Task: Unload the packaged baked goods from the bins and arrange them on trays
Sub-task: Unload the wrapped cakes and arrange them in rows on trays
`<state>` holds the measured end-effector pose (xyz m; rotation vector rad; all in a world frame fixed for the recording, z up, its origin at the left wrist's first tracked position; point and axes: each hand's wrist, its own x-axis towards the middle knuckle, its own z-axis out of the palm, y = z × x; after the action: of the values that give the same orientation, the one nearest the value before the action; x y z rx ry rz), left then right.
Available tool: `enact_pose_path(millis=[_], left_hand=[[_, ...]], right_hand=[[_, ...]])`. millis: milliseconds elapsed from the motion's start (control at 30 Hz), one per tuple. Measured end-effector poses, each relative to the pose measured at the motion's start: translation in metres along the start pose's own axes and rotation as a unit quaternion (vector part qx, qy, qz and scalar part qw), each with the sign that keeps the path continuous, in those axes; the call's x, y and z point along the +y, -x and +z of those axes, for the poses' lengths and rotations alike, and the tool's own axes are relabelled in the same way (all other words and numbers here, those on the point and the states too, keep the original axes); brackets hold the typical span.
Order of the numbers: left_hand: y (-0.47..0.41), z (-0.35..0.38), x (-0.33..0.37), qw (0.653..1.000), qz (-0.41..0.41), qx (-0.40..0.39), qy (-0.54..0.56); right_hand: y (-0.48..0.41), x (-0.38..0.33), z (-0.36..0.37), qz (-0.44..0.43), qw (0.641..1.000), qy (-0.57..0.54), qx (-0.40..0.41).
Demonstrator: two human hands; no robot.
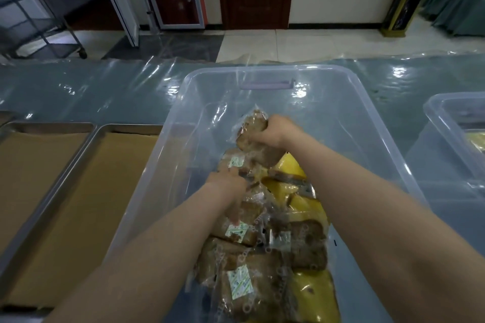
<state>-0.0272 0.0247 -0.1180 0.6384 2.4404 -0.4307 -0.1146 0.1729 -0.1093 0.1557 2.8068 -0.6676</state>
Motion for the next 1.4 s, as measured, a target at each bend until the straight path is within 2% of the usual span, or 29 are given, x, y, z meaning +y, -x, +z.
enact_pose_path(millis=[133, 200, 333, 400, 500, 633, 733, 833, 933, 1067, 1167, 1300, 1400], left_hand=[[0.002, 0.002, -0.003, 1.000, 0.000, -0.030, 0.010], [0.003, 0.001, -0.001, 0.999, -0.002, -0.038, 0.002], [0.006, -0.010, 0.002, 0.999, -0.011, -0.028, -0.025], [0.010, -0.018, 0.001, 0.999, -0.016, -0.028, -0.021], [0.021, -0.031, 0.000, 0.999, -0.014, -0.031, -0.004], [0.041, -0.046, -0.004, 1.000, 0.008, 0.001, 0.006], [0.054, -0.052, -0.004, 1.000, 0.012, -0.011, -0.001], [0.062, -0.054, -0.004, 1.000, 0.010, -0.012, 0.005], [0.067, -0.049, -0.005, 1.000, 0.012, -0.014, 0.008], [0.070, -0.039, -0.007, 0.999, 0.016, -0.029, 0.021], [0.069, -0.035, -0.011, 0.998, 0.009, -0.028, 0.053], [0.068, -0.030, -0.015, 0.997, 0.013, 0.001, 0.073], [0.066, -0.025, -0.017, 0.996, 0.030, 0.009, 0.082]], right_hand=[[-0.008, -0.009, 0.035, -0.025, 0.996, 0.038, -0.079], [-0.008, -0.008, 0.046, -0.024, 0.995, 0.041, -0.091], [-0.009, -0.008, 0.047, -0.025, 0.997, 0.057, -0.043], [-0.007, -0.012, 0.038, -0.023, 0.997, 0.056, -0.055], [0.002, -0.012, 0.016, -0.022, 0.993, 0.095, -0.068], [0.026, 0.003, -0.021, -0.013, 0.994, 0.102, -0.021], [0.056, 0.013, -0.046, -0.003, 0.995, 0.098, -0.009], [0.094, 0.018, -0.056, 0.004, 0.985, 0.161, -0.065], [0.126, 0.023, -0.051, -0.010, 0.960, 0.215, -0.181], [0.151, 0.025, -0.025, -0.015, 0.920, 0.216, -0.327], [0.155, 0.026, 0.006, -0.026, 0.910, 0.259, -0.322], [0.155, 0.031, 0.030, -0.019, 0.928, 0.262, -0.265], [0.151, 0.029, 0.024, 0.006, 0.921, 0.274, -0.276]])
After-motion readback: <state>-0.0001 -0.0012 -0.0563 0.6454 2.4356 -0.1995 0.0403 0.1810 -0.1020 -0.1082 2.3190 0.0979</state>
